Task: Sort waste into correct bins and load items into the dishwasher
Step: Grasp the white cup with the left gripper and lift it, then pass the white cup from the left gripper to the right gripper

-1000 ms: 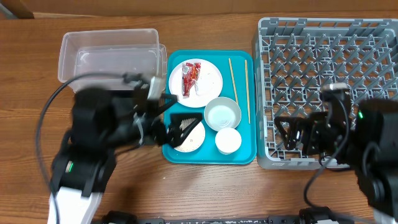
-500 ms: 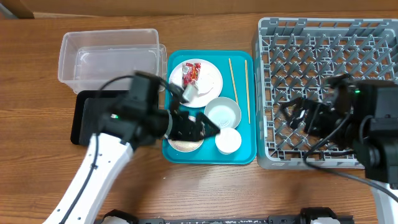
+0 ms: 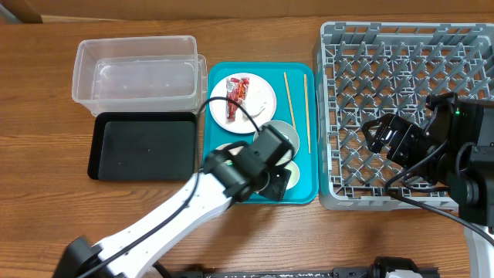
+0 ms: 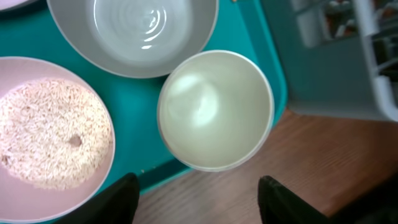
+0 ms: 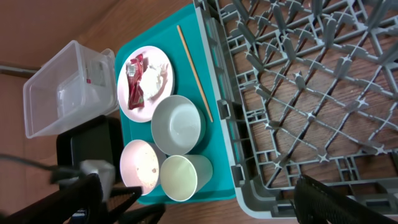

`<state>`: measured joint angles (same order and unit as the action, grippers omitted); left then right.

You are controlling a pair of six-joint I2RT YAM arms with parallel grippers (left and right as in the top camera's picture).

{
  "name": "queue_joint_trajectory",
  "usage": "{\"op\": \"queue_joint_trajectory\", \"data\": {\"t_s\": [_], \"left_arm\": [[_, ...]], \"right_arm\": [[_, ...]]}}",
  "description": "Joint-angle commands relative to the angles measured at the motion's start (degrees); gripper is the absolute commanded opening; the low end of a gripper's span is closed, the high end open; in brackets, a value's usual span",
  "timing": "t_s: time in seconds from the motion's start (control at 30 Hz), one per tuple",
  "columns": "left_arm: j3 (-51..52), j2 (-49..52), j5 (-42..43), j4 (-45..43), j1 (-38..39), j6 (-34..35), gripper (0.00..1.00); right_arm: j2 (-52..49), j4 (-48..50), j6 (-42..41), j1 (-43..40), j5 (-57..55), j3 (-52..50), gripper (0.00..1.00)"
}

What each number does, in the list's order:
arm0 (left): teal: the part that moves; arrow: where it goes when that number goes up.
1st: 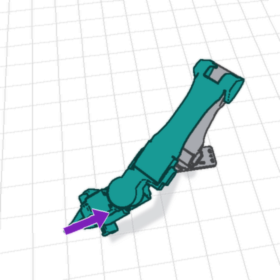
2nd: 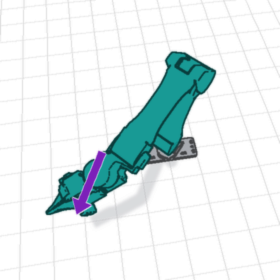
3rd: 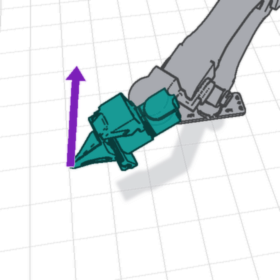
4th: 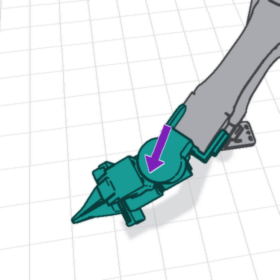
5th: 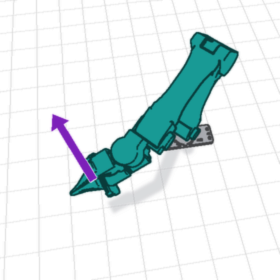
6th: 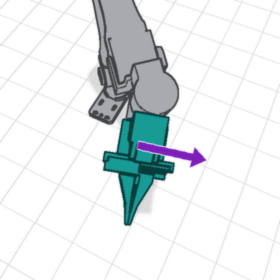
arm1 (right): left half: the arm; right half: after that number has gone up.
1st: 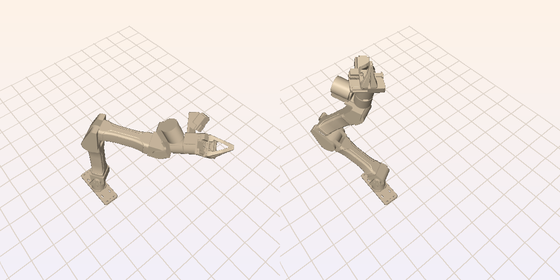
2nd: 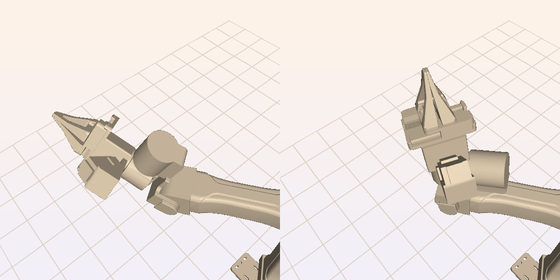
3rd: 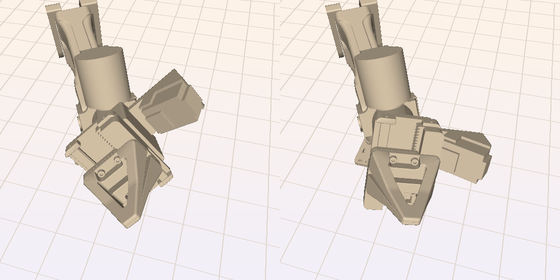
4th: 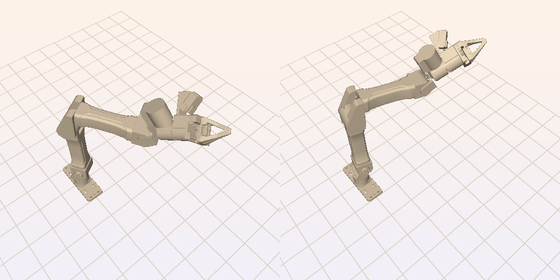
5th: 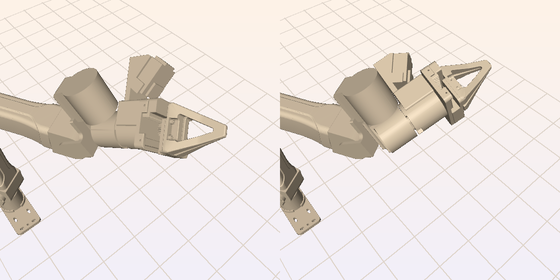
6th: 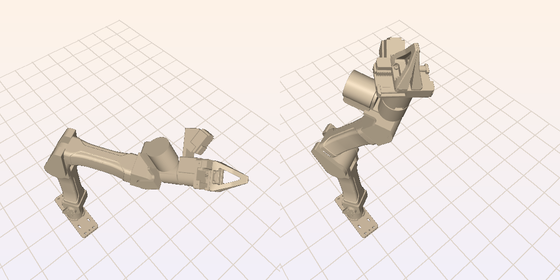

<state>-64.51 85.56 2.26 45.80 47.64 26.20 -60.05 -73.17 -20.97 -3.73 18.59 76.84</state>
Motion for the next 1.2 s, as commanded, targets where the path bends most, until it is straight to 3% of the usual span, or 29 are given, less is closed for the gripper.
{"op": "queue_joint_trajectory", "data": {"t_s": [0.0, 0.13, 0.23, 0.27, 0.4, 0.63, 0.7, 0.77, 0.93, 1.03, 1.17], "left_arm": [[-0.9, 4.22, -5.27, -1.49, 0.37, 0.68, 0.58], [-0.9, 7.65, -5.86, -3.28, 0.28, 0.63, 0.41], [-0.92, 8.41, -5.27, -3.13, 0.28, 0.68, 0.07], [-1.03, 8.37, -5.14, -2.86, 0.28, 0.7, 0.04], [-4.81, 7.32, -2.62, 2.08, 0.28, 0.68, 0.04], [-20.35, 5.57, 3.98, 17.77, -3.87, -1.64, 0.04], [-24.11, 5.49, 12.24, 19.34, -7.56, -5.53, 0.04], [-26.29, 5.49, 26.73, 18.93, -12.48, -10.54, 0.04], [-26.38, 6.34, 60.67, 16.74, -25.05, -17.64, 0.04], [-26.36, 6.95, 76.78, 16.79, -29.18, -22.23, 0.04], [-26.36, 6.95, 88.0, 15.96, -30.58, -24.98, 0.04]], "right_arm": [[0.52, -0.28, -0.31, -0.2, -0.48, 1.66, 1.0], [0.52, -0.92, -0.31, -0.2, -0.5, 1.66, 1.0], [0.52, -1.18, -0.31, -0.2, -0.48, 1.66, 1.0], [0.52, -1.27, -0.31, -0.2, -0.48, 1.66, 1.0], [0.52, -1.66, -0.28, -0.2, -0.5, 1.66, 1.0], [0.52, -1.7, -0.07, -0.2, -0.48, 1.66, 1.0], [0.52, -1.7, 0.17, -0.2, -0.44, 1.66, 1.0], [0.52, -1.14, 2.86, -0.2, 1.79, 1.66, 0.99], [0.52, 1.05, 13.97, -0.2, 17.29, 1.66, 0.99], [0.5, 2.67, 18.62, -0.15, 28.17, 1.66, 0.99], [0.5, 6.67, 23.19, -0.11, 44.74, 1.62, 0.99]]}}
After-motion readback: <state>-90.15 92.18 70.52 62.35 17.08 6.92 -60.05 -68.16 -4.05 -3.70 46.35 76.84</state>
